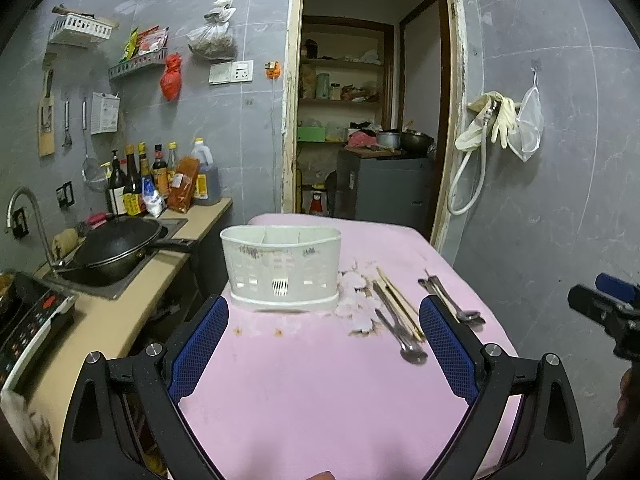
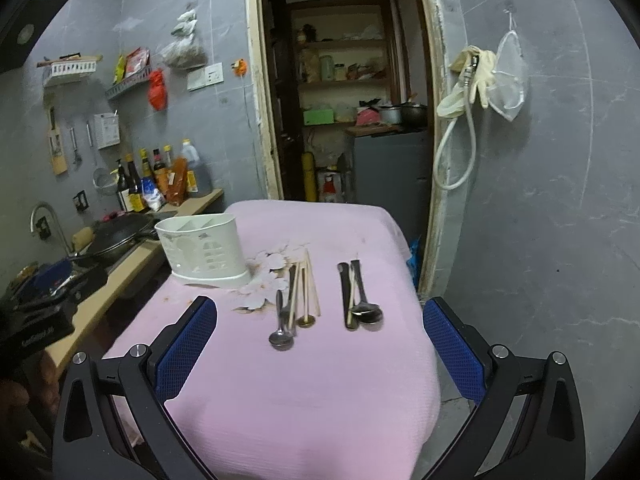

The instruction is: Organize utensils

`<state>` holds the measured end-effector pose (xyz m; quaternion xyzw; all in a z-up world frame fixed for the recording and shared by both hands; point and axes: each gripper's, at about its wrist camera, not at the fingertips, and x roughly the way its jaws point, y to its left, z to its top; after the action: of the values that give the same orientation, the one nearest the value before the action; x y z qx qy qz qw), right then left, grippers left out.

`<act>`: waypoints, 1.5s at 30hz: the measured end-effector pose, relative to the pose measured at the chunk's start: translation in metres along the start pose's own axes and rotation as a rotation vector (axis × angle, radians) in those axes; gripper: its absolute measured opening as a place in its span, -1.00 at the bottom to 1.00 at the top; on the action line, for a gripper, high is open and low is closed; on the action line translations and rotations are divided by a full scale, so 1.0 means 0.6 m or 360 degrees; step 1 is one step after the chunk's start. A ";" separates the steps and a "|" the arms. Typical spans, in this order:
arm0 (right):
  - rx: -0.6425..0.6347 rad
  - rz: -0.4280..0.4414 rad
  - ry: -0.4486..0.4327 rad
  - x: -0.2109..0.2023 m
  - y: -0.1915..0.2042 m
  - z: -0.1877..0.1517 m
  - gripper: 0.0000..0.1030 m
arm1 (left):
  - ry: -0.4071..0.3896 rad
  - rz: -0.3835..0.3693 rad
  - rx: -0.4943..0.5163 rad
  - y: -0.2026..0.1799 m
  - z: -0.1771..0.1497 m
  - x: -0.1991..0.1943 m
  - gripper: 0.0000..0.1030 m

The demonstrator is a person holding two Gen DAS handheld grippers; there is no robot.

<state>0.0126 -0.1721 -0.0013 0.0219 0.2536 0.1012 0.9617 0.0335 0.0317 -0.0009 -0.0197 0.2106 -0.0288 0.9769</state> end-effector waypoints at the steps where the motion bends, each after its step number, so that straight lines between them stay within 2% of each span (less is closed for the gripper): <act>1: 0.0006 0.0004 0.0008 0.005 0.000 0.002 1.00 | -0.0004 -0.0009 -0.0007 0.005 0.004 0.006 0.82; 9: 0.0055 -0.0151 0.0020 0.033 -0.017 0.033 1.00 | 0.0015 -0.0068 -0.0096 0.032 0.035 0.069 0.81; 12: 0.0009 -0.0210 -0.0011 0.044 -0.030 0.045 1.00 | -0.0037 -0.0059 -0.0096 0.026 0.047 0.086 0.81; 16: -0.0054 -0.0221 -0.0075 0.061 -0.046 0.058 1.00 | -0.0060 -0.0045 -0.0096 0.007 0.059 0.109 0.81; 21: -0.0105 -0.0191 -0.0125 0.111 -0.076 0.073 1.00 | -0.0008 -0.0042 -0.0178 -0.013 0.066 0.163 0.81; 25: -0.0150 -0.0117 -0.0068 0.175 -0.105 0.086 1.00 | 0.0122 -0.0036 -0.0200 -0.034 0.065 0.231 0.81; 29: -0.0176 -0.0066 0.0082 0.245 -0.131 0.085 1.00 | 0.0218 -0.0017 -0.0159 -0.052 0.048 0.289 0.81; 31: -0.0163 0.0002 0.0152 0.274 -0.144 0.082 1.00 | 0.0285 -0.0027 -0.0152 -0.059 0.035 0.319 0.81; 36: -0.0152 0.0065 0.0268 0.330 -0.168 0.072 0.94 | 0.0447 -0.0075 -0.0119 -0.075 0.002 0.382 0.79; 39: -0.0123 0.0085 0.0375 0.368 -0.184 0.065 0.68 | 0.0549 -0.0103 -0.0095 -0.081 -0.017 0.418 0.57; 43: -0.0106 0.0084 0.0519 0.413 -0.196 0.049 0.37 | 0.0690 -0.0087 -0.0029 -0.088 -0.038 0.464 0.11; 45: -0.0094 0.0089 0.0578 0.429 -0.199 0.039 0.23 | 0.0759 -0.0082 -0.0009 -0.090 -0.050 0.483 -0.03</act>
<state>0.2653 -0.2358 -0.1164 -0.0178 0.4194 0.1376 0.8971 0.2823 -0.0416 -0.1443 -0.0204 0.4350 -0.0572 0.8984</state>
